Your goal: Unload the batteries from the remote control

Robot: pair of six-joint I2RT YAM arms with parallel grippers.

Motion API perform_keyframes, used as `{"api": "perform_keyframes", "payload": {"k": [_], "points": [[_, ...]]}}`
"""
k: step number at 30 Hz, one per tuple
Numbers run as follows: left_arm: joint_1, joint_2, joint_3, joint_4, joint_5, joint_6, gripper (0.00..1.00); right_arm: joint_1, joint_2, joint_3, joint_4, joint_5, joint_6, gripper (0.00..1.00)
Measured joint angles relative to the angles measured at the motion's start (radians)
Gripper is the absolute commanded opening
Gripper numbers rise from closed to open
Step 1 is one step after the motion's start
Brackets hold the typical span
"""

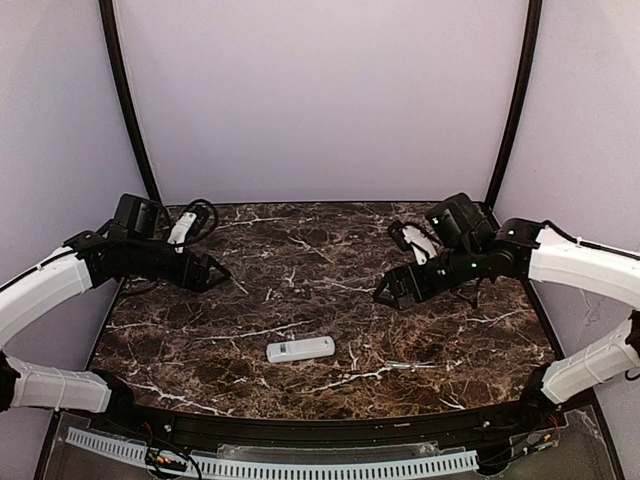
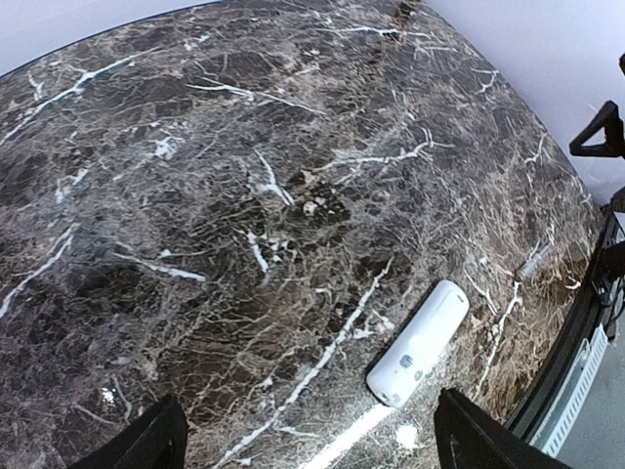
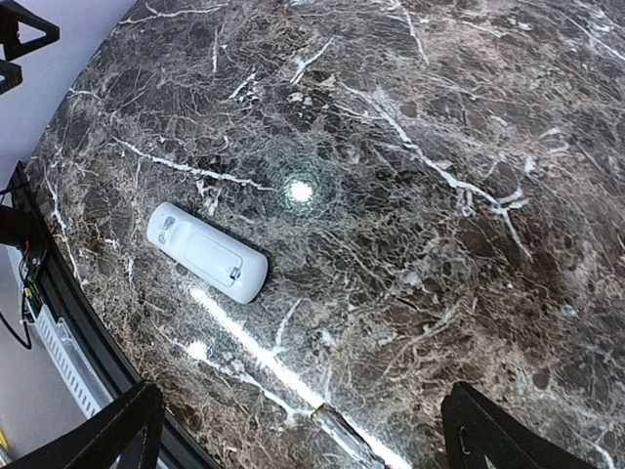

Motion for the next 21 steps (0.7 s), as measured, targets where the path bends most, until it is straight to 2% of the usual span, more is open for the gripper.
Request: {"api": "perform_keyframes", "payload": {"k": [6, 11, 17, 21], "points": [[-0.152, 0.029, -0.047, 0.049, -0.043, 0.031, 0.87, 0.051, 0.072, -0.041, 0.126, -0.035, -0.015, 0.99], [-0.272, 0.025, -0.135, 0.159, -0.09, 0.04, 0.85, 0.079, 0.111, -0.101, 0.264, -0.139, -0.134, 0.99], [-0.292, 0.014, -0.171, 0.276, -0.144, 0.052, 0.84, 0.135, 0.196, -0.145, 0.476, -0.197, -0.381, 0.99], [-0.292, -0.006, -0.171, 0.278, -0.154, 0.109, 0.84, 0.14, 0.298, -0.142, 0.579, -0.21, -0.536, 0.99]]}}
